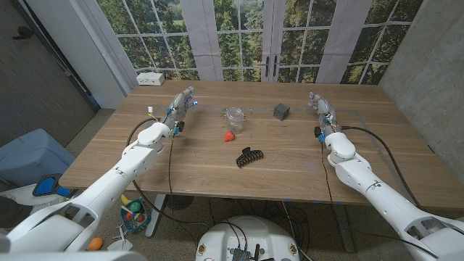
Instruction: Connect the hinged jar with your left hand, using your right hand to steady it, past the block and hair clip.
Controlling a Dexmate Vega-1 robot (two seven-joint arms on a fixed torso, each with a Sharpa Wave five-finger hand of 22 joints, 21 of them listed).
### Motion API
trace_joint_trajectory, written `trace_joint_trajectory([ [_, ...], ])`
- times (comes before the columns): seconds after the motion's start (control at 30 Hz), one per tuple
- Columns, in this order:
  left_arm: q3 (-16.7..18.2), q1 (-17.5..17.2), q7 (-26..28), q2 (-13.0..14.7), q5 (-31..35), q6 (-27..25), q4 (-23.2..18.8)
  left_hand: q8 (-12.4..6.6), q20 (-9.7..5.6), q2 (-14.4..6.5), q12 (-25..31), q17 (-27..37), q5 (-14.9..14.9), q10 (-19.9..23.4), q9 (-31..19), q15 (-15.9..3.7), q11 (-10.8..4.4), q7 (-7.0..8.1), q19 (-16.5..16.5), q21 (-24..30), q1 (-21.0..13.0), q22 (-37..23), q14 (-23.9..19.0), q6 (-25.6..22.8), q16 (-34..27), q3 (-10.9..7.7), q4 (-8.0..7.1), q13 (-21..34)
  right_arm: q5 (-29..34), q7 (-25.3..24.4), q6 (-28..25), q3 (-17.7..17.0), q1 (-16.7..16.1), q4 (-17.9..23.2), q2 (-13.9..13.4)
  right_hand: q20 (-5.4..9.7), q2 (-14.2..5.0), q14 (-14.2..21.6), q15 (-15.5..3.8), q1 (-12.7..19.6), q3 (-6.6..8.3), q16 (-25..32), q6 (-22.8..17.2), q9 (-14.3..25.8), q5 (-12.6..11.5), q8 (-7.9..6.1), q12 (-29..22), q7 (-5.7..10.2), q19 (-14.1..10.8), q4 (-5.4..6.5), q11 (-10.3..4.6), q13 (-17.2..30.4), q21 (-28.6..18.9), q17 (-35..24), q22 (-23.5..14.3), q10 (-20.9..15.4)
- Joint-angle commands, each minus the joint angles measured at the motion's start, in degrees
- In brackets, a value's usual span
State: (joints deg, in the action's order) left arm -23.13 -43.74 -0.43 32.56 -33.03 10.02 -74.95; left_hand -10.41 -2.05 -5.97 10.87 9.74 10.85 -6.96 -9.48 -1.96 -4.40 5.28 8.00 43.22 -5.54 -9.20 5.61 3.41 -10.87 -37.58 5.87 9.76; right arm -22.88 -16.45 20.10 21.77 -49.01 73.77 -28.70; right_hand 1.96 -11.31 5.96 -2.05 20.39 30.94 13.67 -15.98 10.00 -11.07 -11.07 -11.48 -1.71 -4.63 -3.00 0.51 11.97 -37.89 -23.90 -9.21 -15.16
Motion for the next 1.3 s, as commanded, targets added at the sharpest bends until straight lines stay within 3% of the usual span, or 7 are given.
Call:
trace_joint_trajectory([
  [0.03, 0.1, -0.6, -0.5, -0.1, -0.4, 0.5, -0.8, -0.44, -0.41, -1.7, 0.3, 0.3, 0.4, 0.6, -0.3, -4.05, -0.27, -0.05, -0.6, -0.2, 0.1, -0.2, -0.2, -0.6, -0.3, -0.16, 0.40, 0.3, 10.7, -9.4, -0.9, 1.0, -2.9, 6.2, -1.8, 2.46, 0.34, 0.5, -2.20, 1.2, 0.51, 0.5, -0.8, 0.3, -0.5, -0.41, -0.6, 0.12, -0.7, -0.63, -0.31, 0.0, 0.1, 0.0, -0.3, -0.7],
  [0.53, 1.3, -4.4, 3.3, 2.1, 0.3, -0.6, -7.3, -0.48, -0.26, -1.6, 0.3, 0.3, 0.4, 1.0, -0.3, -4.13, -0.38, 0.15, -1.5, -0.6, 0.3, -0.2, -0.7, -1.2, -0.3, -0.22, 0.46, 0.3, 20.6, -13.5, -1.9, 2.2, -4.9, 10.5, -3.5, 1.94, 0.52, 0.8, -2.37, 2.7, 1.28, 0.8, -1.5, 0.3, -1.1, -0.40, -0.7, 0.30, -1.4, -1.86, -0.44, -0.1, 0.5, 0.3, -0.3, -1.3],
  [1.3, 2.3, -6.9, 3.5, 3.3, 0.2, 0.4, -9.4, -0.31, -0.01, -1.6, 0.1, 0.3, 0.4, 1.1, -0.3, -4.15, -0.42, 0.22, -2.1, -1.3, 0.5, -0.3, -0.9, -1.3, -0.2, -0.37, 0.58, 0.3, 31.1, -16.4, -5.8, 4.2, -6.8, 15.6, -5.7, 1.65, 0.78, 0.2, -2.70, 4.0, 1.65, 0.7, -0.6, 0.4, -1.7, 0.14, -0.2, 0.70, -1.6, -2.97, -0.67, -0.2, 1.2, 0.5, -0.4, -0.3],
])
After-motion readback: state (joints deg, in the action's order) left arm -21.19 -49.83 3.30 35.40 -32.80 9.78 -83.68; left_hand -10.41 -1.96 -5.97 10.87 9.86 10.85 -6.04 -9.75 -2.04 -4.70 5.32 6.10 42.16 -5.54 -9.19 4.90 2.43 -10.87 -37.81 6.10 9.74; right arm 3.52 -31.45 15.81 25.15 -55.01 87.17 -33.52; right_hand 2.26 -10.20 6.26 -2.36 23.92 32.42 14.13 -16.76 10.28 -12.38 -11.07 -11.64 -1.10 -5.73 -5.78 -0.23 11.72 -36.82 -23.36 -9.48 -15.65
